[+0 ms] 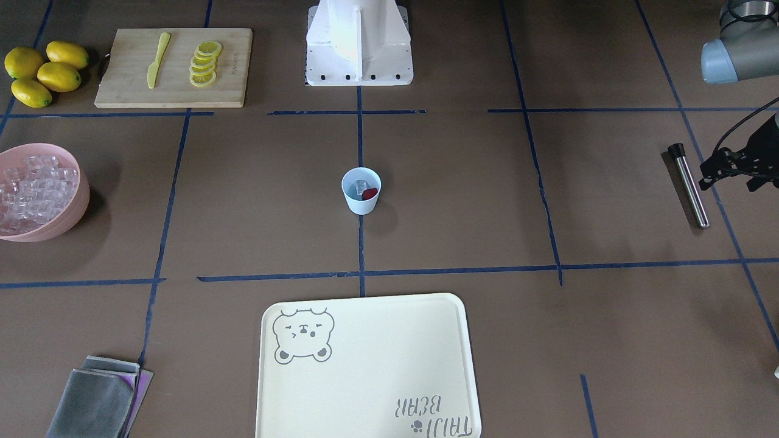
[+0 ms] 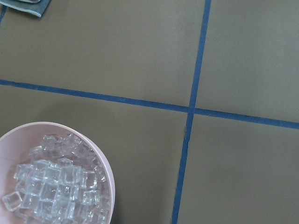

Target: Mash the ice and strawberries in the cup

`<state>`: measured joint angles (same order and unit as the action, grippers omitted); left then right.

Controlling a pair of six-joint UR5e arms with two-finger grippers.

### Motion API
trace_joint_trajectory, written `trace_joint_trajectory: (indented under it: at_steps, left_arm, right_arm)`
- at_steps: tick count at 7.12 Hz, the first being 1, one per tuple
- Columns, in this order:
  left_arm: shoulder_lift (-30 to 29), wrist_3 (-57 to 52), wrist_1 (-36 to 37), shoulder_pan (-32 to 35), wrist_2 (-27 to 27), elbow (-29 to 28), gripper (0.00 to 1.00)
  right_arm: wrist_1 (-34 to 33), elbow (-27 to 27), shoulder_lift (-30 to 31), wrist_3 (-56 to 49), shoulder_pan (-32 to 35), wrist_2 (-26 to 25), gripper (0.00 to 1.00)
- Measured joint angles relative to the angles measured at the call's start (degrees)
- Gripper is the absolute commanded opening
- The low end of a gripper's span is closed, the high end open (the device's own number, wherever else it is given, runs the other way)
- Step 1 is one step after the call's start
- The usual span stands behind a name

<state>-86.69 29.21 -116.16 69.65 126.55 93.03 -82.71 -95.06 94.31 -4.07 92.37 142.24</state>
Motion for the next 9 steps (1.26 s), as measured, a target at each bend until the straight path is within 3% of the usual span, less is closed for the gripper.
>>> trace_joint_trajectory:
  at_steps: [2, 5, 9]
  left_arm:
    - [0.2, 8.1, -8.7, -0.3, -0.3, -4.7, 1.00]
    - [0.1, 11.5, -14.5, -2.2, -0.8, -9.8, 1.00]
    - [0.0, 15.4, -17.9, -7.2, -2.1, -11.4, 1.00]
  right_arm:
    - [0.0, -0.1, -0.1, 0.0, 0.0, 0.0, 0.99]
    - [0.0, -0.1, -0.2, 0.0, 0.0, 0.0, 0.99]
    - [0.0, -0.1, -0.3, 0.0, 0.0, 0.0, 0.99]
